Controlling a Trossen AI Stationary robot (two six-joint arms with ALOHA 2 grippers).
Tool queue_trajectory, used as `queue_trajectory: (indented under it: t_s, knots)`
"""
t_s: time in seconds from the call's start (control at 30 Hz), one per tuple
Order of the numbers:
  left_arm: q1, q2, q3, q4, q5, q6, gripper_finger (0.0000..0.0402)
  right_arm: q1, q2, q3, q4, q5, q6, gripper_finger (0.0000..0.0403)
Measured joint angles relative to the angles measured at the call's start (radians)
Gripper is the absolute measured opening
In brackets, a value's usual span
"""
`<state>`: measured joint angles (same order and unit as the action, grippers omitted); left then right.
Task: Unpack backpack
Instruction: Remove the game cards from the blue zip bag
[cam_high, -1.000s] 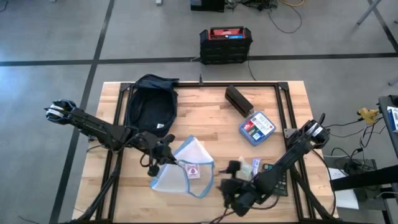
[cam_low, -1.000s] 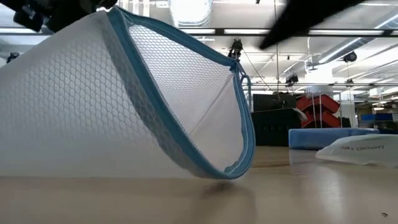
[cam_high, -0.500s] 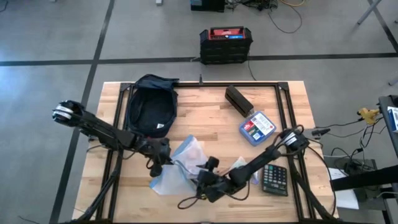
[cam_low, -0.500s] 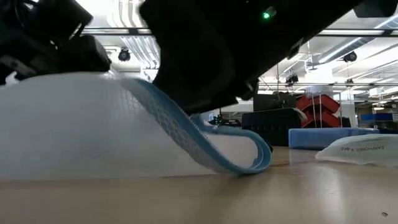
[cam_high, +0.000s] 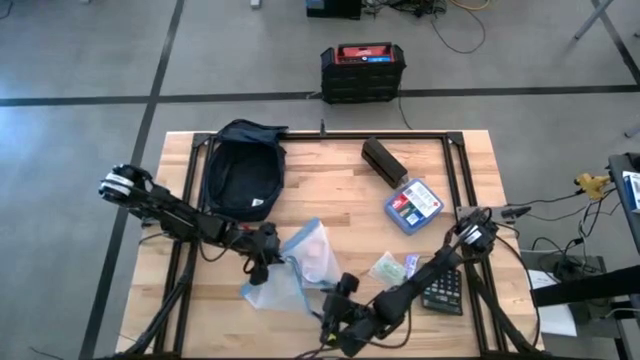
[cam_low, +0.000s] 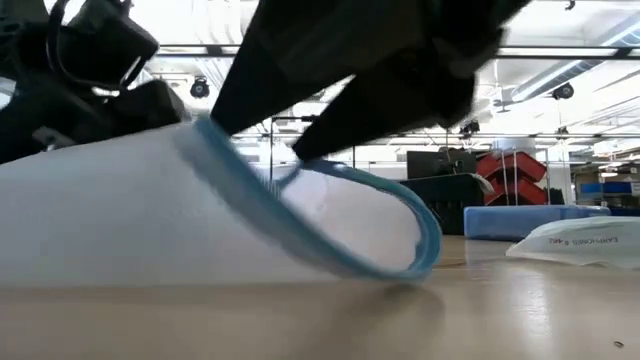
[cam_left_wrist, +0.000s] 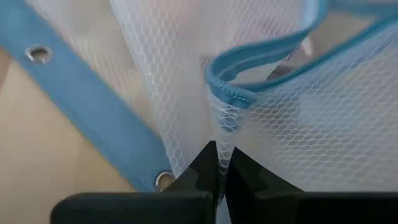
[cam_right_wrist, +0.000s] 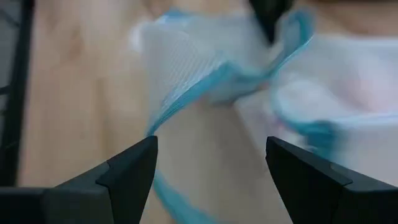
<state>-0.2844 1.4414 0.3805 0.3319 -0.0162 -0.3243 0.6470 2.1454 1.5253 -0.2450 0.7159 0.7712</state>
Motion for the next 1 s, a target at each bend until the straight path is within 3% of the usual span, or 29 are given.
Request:
queue_trajectory:
  t_s: [0.23, 0.37, 0.5, 0.8, 1.0]
  knots:
    - [-0.022, -0.08, 0.072, 0.005, 0.088, 0.07, 0.0, -0.008, 0.029, -0.008, -0.067, -0.046, 0.07, 0.0268]
    - [-0.069, -0.124, 0.11, -0.015, 0.169, 0.122, 0.0, -0.027, 0.027, -0.009, -0.226, -0.029, 0.157, 0.0263]
    - [-0.136, -0.146, 0.117, -0.047, 0.183, 0.132, 0.0, -0.034, 0.015, -0.01, -0.318, 0.011, 0.198, 0.0269]
    - [-0.18, -0.12, 0.063, -0.098, 0.083, 0.061, 0.0, -0.039, -0.065, -0.009, -0.322, 0.022, 0.078, 0.0298]
    - [-0.177, -0.105, 0.042, -0.096, -0.005, 0.053, 0.0, -0.06, -0.058, -0.011, -0.276, -0.002, 0.075, 0.0295]
